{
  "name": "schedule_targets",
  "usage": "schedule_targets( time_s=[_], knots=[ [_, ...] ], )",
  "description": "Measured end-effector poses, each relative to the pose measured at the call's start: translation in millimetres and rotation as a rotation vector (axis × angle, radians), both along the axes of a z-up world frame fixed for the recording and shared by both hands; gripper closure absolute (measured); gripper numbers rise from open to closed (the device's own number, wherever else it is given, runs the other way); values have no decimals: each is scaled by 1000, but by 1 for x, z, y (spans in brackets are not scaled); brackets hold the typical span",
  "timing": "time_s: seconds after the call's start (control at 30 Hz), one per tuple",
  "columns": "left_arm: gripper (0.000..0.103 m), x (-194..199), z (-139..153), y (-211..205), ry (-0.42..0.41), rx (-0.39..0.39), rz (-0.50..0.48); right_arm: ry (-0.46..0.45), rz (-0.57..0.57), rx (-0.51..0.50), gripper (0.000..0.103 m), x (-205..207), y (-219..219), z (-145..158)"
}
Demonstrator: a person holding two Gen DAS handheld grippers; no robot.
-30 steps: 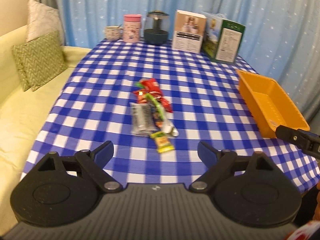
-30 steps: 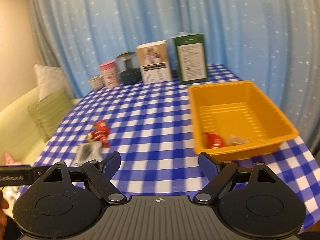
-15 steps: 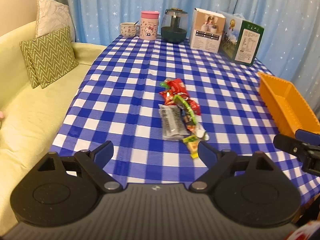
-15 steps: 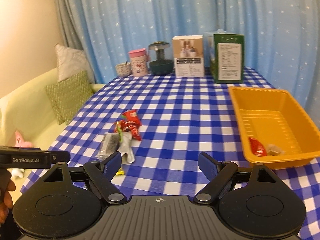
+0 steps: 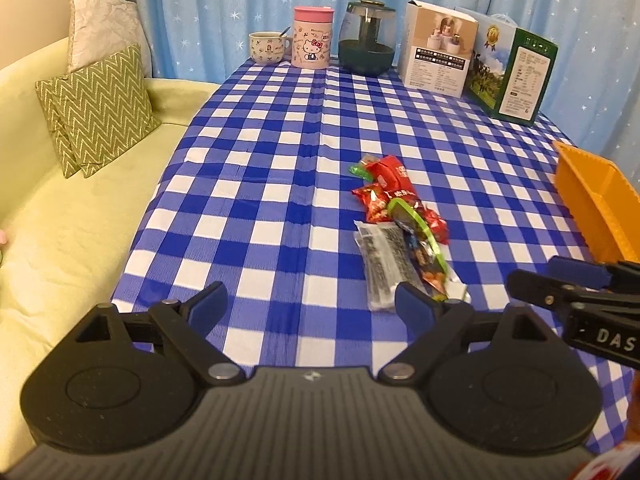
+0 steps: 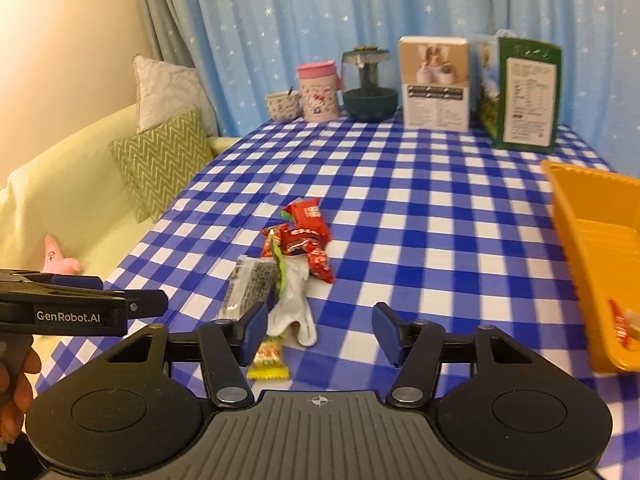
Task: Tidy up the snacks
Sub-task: 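Move both tools back toward the snack pile, then grasp the seaweed packet with the left tool while the right tool grasps the white pouch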
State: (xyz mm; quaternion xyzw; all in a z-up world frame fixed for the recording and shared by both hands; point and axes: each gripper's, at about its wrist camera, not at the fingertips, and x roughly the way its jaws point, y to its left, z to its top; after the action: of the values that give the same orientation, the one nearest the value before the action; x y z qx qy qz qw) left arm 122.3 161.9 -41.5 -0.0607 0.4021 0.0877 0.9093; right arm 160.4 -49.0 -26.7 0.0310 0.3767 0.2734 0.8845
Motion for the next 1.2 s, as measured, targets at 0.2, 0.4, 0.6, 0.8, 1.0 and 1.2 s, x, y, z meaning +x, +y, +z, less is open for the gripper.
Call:
schedule_targets(
  time_s=[0.2,0.4,0.6,0.8,1.0,1.2],
  knots=[
    [14,18,-12,9,4,0,-1,22,38,-4,55,24,22,-17],
    [14,30,-23,15,10,-7,-2,44,60,-6,61,42,39,-32],
    [14,35,-31,19,14,-15,4,63,83,-25,64,54,52,-45],
    [14,36,-33,22,15,-22,7,83,99,-37,74,62,61,-54],
    [16,37,-32,16,7,-35,-5,60,101,-44,76,59,57,-52],
    [19,43,-29,3,-8,-50,-34,32,95,-33,76,48,36,-40]
  ],
)
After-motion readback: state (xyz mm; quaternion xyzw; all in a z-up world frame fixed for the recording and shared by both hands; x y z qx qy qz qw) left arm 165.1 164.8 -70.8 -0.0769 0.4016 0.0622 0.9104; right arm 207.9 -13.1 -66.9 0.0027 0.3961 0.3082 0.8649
